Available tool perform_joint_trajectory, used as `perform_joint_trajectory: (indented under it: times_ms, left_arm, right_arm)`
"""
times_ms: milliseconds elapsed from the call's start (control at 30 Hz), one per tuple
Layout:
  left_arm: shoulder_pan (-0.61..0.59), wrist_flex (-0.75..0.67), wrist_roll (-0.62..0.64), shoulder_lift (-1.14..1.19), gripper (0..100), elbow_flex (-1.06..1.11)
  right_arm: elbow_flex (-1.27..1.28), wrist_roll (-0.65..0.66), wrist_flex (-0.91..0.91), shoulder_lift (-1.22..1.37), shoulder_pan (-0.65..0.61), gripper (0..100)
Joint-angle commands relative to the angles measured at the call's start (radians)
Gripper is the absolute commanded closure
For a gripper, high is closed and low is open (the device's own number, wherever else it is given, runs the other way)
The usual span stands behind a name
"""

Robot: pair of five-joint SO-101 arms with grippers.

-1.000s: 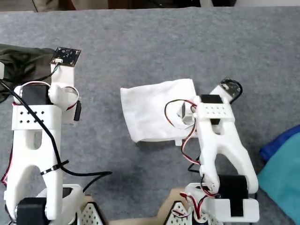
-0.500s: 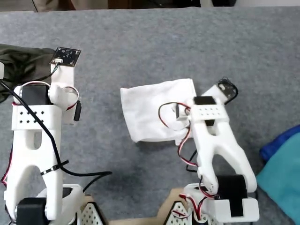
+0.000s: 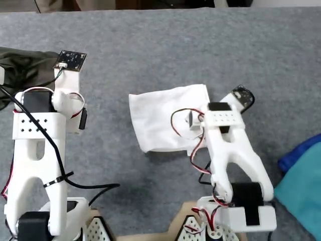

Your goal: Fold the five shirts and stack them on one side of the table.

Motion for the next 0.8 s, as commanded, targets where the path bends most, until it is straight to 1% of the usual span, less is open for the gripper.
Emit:
perform_joint_trajectory:
  times_ms: [0,133,267,633,700,767]
  left_arm:
    - [0.002,-0.006,-0.028,-0.021,98,-0.041]
    - [0.002,-0.005,-0.032,-0.021,98,-0.041]
    - [0.006,-0.006,-0.032,-0.021,98,-0.041]
    - [0.012,0.012,-0.032,-0.021,98,-0.04]
    - [0.012,0.017,-0.032,-0.021,98,-0.04]
    - [0.011,0.021,-0.032,-0.021,98,-0.04]
  right_arm:
    - [-0.047,-0.021,-0.031,0.061,-0.005,75.0]
    - [-0.053,-0.014,-0.025,0.099,0.036,75.0]
    - [-0.056,-0.021,-0.032,0.107,0.036,75.0]
    - [0.047,-0.011,-0.247,0.108,0.036,75.7]
    - [0.05,-0.009,-0.252,0.107,0.036,80.0]
    - [0.05,-0.009,-0.252,0.107,0.036,88.9]
